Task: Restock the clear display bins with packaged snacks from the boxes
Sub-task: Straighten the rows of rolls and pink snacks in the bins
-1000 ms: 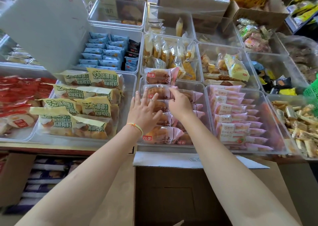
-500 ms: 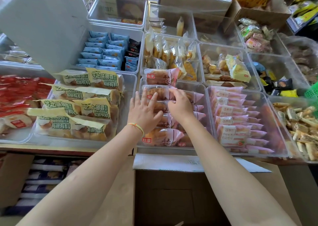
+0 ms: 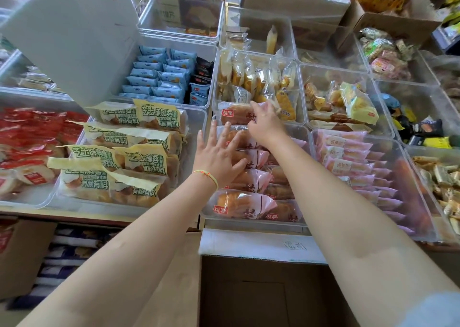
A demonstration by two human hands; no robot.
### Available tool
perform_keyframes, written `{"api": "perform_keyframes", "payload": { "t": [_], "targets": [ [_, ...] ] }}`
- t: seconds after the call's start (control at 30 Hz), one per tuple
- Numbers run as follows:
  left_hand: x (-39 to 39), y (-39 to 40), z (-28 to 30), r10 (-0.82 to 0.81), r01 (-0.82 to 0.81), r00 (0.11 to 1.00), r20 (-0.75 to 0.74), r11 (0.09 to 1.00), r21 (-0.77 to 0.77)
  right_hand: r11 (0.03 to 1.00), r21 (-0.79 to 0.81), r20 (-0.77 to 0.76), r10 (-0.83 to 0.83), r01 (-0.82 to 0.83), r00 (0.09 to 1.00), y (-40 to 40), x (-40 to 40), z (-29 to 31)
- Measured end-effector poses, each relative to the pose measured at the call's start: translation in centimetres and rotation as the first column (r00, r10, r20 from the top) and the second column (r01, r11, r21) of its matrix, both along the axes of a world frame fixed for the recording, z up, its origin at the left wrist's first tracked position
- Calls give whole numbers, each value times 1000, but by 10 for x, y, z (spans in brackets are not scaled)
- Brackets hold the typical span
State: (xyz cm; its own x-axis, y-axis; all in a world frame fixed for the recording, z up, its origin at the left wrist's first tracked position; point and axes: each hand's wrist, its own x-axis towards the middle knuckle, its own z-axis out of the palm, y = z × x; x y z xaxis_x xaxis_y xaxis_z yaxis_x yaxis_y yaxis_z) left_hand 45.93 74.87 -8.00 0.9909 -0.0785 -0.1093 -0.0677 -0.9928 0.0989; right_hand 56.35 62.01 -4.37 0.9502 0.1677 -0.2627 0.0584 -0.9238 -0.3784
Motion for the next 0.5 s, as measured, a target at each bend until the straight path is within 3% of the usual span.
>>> {"api": "perform_keyframes", "payload": {
  "t": [0.27, 0.5],
  "targets": [
    [0, 2, -6, -20, 20, 1000, 0, 998, -51, 989, 47, 39, 135, -137, 990, 14, -7, -4],
    [5, -3, 0, -97, 96, 995, -6, 994, -51, 996, -58, -152, 59, -69, 987, -7, 1, -2]
  ]
}}
